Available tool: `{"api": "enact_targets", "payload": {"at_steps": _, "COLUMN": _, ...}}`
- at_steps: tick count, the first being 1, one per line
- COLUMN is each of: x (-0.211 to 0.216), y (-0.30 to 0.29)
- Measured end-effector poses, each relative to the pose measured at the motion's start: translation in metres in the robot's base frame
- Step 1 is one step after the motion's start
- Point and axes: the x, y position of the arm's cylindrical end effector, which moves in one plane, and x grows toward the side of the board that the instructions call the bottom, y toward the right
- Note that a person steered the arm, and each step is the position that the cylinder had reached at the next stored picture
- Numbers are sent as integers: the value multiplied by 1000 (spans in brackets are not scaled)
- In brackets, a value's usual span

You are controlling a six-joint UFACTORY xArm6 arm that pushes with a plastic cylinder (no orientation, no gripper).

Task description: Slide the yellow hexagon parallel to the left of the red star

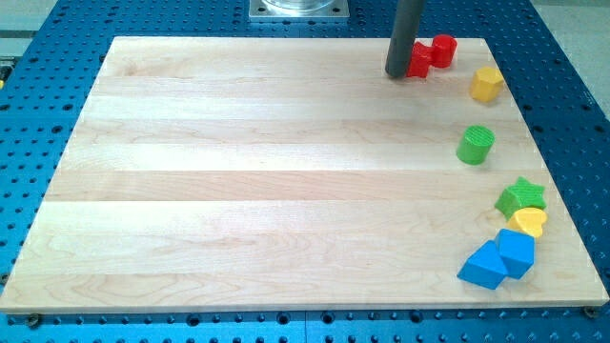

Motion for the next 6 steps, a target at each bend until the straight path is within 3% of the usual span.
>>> {"api": "enact_targets", "payload": {"at_steps": 1, "x": 61, "y": -1}}
{"api": "enact_targets", "payload": {"at_steps": 2, "x": 97, "y": 63}}
{"api": "enact_targets", "payload": {"at_steps": 5, "x": 97, "y": 88}}
{"api": "enact_targets", "payload": {"at_steps": 6, "x": 97, "y": 145}}
